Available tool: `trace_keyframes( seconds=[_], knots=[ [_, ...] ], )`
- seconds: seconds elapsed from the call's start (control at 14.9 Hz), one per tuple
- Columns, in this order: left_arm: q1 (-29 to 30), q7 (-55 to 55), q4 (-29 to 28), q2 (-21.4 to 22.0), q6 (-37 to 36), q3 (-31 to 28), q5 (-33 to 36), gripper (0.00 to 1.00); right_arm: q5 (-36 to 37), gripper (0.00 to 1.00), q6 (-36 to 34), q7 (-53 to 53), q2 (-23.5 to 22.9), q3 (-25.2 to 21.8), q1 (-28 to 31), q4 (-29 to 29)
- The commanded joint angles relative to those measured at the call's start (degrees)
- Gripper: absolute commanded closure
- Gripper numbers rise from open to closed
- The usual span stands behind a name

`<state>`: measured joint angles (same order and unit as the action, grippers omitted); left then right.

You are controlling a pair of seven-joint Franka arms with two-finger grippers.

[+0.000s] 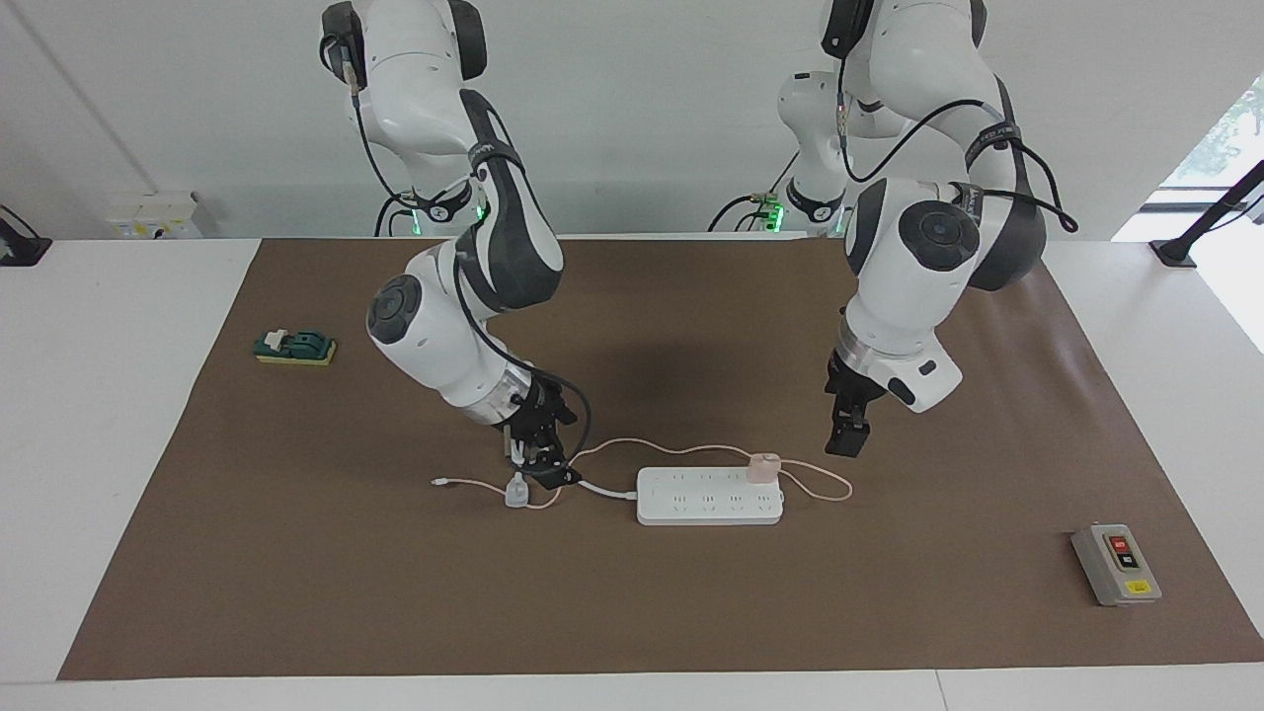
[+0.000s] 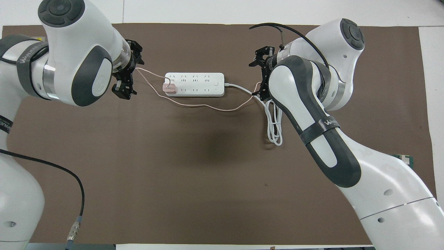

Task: Unplug charger and place it aside

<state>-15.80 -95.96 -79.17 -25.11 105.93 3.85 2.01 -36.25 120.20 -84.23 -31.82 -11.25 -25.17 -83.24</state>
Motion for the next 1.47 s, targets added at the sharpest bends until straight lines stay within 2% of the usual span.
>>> trace_keyframes(
  seconds=[0.0,0.27,0.4,0.6,0.8,1.07,1.41],
  knots=[
    [-0.9,-6.3,2.2,-2.7,3.2,-0.5,0.6,0.00,-4.4,0.00,4.2,-0.8,-2.0,0.0,-1.5,2.4],
    [-3.1,-10.7,3.6,-6.4,6.4,-0.7,0.7,0.00,-6.4,0.00,6.4,-1.1,-3.9,0.0,-3.7,2.5],
    [-4.4,-11.9,5.3,-9.2,6.6,-1.0,0.9,0.00,-6.6,0.00,10.2,-1.3,-5.1,0.0,-5.6,2.4],
    [-5.5,-13.5,6.8,-11.9,6.6,-1.2,1.2,0.00,-7.9,0.00,12.2,-3.1,-6.1,0.0,-8.0,2.4],
    [-6.3,-13.6,6.7,-12.5,6.3,-1.2,1.3,0.00,-7.6,0.00,12.4,-3.0,-6.0,0.0,-8.8,1.2],
    [-6.5,-14.5,6.5,-12.9,4.9,-1.1,1.4,0.00,-7.4,0.00,17.9,-2.7,-6.0,0.0,-10.2,-2.1],
    [-6.6,-15.2,5.5,-12.5,2.2,-1.2,1.5,0.00,-7.3,0.00,19.5,-1.6,-7.9,0.1,-10.7,-1.9]
  ],
)
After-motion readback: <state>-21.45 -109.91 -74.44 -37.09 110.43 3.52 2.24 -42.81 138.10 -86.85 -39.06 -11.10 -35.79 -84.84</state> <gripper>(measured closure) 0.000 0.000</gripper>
